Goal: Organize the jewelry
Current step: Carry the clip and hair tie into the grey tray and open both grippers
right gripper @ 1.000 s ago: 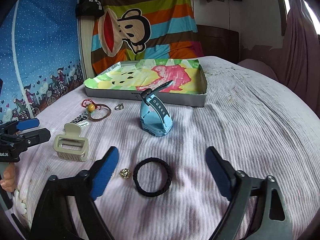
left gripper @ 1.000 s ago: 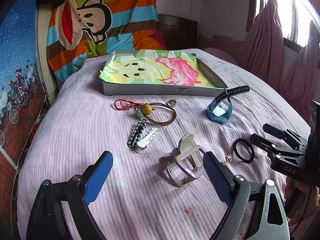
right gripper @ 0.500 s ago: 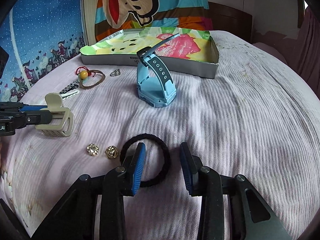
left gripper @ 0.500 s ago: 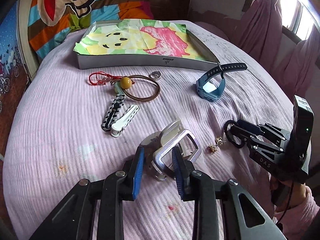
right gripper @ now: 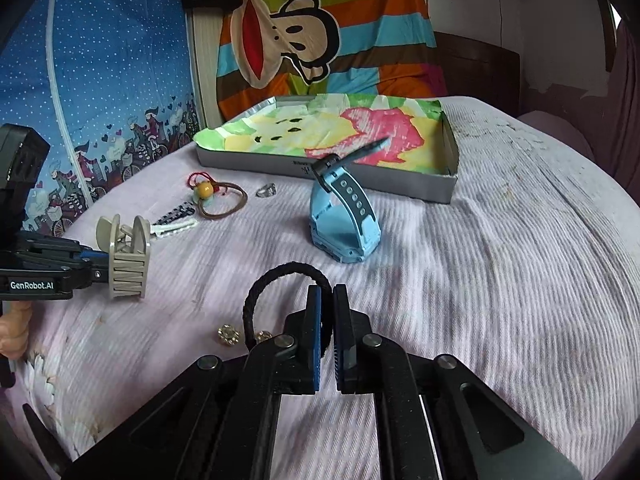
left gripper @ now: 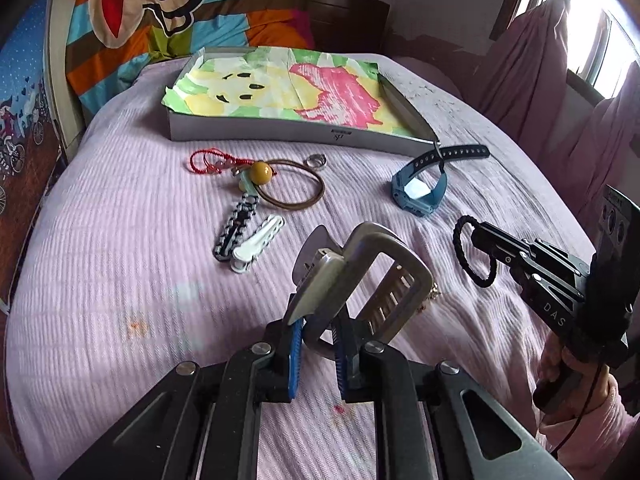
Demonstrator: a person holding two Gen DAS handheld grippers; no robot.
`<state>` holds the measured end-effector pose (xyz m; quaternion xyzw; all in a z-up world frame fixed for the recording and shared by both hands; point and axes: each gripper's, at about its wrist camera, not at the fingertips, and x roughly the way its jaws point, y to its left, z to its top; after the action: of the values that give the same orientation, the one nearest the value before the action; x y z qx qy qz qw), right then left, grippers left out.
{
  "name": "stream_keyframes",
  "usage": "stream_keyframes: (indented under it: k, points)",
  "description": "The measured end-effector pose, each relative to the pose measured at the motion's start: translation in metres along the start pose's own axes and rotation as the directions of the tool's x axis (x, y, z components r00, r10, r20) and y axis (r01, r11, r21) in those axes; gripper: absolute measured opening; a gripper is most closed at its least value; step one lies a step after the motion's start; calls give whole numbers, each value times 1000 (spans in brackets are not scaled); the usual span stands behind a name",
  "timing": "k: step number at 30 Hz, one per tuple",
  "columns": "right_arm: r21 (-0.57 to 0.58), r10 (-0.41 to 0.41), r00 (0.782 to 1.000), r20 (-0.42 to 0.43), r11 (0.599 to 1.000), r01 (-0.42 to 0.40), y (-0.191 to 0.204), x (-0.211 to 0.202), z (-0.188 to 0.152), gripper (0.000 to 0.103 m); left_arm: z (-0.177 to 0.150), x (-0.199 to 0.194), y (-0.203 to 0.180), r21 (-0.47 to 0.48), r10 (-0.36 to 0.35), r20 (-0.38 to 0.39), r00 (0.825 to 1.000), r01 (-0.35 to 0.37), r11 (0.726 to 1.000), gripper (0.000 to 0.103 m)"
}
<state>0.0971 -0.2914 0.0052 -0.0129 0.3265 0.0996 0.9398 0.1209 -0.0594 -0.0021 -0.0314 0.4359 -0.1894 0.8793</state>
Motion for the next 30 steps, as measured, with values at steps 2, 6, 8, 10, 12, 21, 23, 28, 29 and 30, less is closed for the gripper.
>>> stream_keyframes:
  k: [2,6,8,10,12,21,23,28,29,30]
  points:
    - [-2,37,999,31,999,-37,3,-3,11,5,14,-8,2,-4,10,36,999,-10,1000,13]
    - [-25,98,990,98,995,-97,12,-1,48,5,57,-18,10,-20,58,114,992,-56,998,13]
    - [-25,115,986,125,993,-113,15,5,73,5,82,-16,15,-42,70,139,988,-65,997,13]
    - [-44,79,986,149,996,-73,21,14,97,5,106,-9,20,-58,85,148,985,-77,995,13]
    - [-46,56,989,137,998,-50,24,30,119,5,126,4,25,-77,95,140,986,-85,993,13]
    - [11,4,1000,-7,1000,-4,21,107,157,5,163,71,51,-173,121,41,992,-112,979,13]
    - [18,-6,999,-36,1000,6,22,121,158,5,166,86,56,-191,128,11,992,-123,974,13]
    - [24,-50,994,-102,998,53,18,154,160,5,167,114,63,-225,146,-58,988,-156,962,14]
    - [30,-52,992,-111,998,55,17,159,161,5,166,116,64,-227,145,-65,987,-157,961,14]
    - [32,-55,991,-120,998,59,18,162,160,5,164,118,64,-228,144,-71,987,-156,961,14]
